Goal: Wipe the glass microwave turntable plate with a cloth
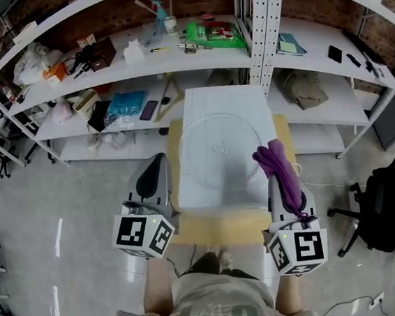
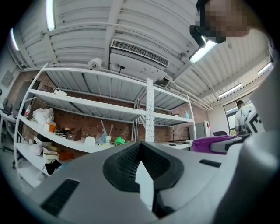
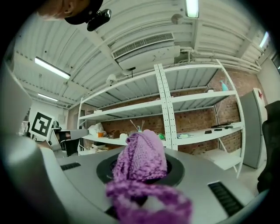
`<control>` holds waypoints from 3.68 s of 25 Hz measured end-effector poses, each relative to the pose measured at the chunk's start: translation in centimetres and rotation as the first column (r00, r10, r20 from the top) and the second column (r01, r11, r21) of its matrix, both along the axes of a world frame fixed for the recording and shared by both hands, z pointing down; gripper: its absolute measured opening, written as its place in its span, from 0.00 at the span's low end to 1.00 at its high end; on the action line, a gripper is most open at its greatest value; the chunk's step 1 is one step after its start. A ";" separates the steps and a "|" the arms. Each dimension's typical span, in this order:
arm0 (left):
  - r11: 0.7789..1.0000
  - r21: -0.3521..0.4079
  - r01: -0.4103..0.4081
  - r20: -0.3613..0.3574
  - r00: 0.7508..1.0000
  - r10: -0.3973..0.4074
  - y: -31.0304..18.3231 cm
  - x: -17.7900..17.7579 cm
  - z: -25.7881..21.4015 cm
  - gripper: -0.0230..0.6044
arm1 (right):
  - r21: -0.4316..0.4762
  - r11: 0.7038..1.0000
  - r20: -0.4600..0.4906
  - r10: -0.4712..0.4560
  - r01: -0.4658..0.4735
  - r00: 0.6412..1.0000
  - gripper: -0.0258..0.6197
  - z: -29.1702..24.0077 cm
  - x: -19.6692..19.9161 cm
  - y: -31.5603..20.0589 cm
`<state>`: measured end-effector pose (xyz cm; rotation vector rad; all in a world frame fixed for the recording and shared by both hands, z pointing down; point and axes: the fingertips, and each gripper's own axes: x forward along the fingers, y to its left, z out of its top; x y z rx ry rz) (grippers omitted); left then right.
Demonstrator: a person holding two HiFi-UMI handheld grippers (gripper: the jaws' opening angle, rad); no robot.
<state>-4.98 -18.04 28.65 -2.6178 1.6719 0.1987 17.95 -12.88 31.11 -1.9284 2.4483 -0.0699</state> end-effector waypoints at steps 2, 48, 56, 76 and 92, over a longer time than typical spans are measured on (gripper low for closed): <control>0.999 -0.034 -0.003 0.032 0.999 0.004 1.2 0.5 1.4 0.04 | -0.029 1.000 0.026 0.002 -0.001 1.000 0.12 1.6 0.3 1.1; 0.987 -0.068 -0.143 -0.034 0.989 0.141 53.3 -5.8 2.0 0.04 | -0.093 0.993 0.014 -0.072 0.073 0.997 0.12 1.9 -11.0 54.3; 0.976 -0.111 -0.185 -0.043 0.983 0.181 54.9 -9.5 4.0 0.04 | -0.095 0.995 0.002 -0.023 0.023 1.000 0.12 2.3 -15.4 56.5; 0.988 -0.092 -0.125 -0.050 0.991 0.120 57.8 -14.1 4.0 0.04 | -0.059 0.998 -0.047 -0.040 0.038 0.998 0.12 1.3 -19.1 59.9; 0.987 -0.093 -0.129 -0.029 0.992 0.126 59.7 -12.0 3.7 0.04 | -0.060 0.998 -0.035 -0.006 0.004 0.999 0.12 1.3 -16.4 61.8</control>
